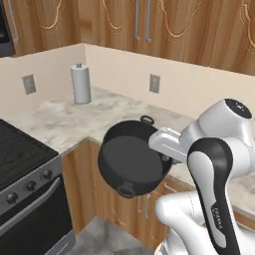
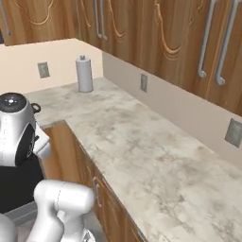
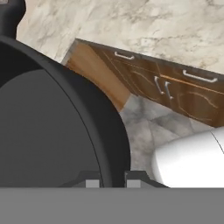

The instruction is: Move the pot and pan from the stove into the sink.

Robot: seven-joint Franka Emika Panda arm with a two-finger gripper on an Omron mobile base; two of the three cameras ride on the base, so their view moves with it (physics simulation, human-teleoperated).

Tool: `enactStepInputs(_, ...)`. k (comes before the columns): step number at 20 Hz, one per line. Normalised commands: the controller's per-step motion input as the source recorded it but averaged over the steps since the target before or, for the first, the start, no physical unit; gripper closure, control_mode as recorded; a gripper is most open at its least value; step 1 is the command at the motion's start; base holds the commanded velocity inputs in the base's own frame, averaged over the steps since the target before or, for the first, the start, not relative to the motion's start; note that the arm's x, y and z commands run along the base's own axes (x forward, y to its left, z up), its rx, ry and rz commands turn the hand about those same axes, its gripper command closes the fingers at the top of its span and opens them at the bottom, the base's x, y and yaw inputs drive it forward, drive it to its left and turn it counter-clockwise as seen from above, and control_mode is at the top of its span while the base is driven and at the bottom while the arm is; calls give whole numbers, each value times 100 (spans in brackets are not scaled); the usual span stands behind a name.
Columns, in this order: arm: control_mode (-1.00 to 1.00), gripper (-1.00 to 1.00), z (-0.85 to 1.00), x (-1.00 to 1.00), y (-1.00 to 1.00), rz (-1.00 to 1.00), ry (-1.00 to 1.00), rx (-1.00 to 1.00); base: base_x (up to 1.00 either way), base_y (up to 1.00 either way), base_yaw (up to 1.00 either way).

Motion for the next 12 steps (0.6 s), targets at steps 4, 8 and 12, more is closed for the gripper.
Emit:
enactStepInputs(4,100,100,0,0,0,0,0,0,0,0,-49)
enactStepInputs(8,100,100,0,0,0,0,0,0,0,0,-49)
enactStepInputs(12,100,100,0,0,0,0,0,0,0,0,-49)
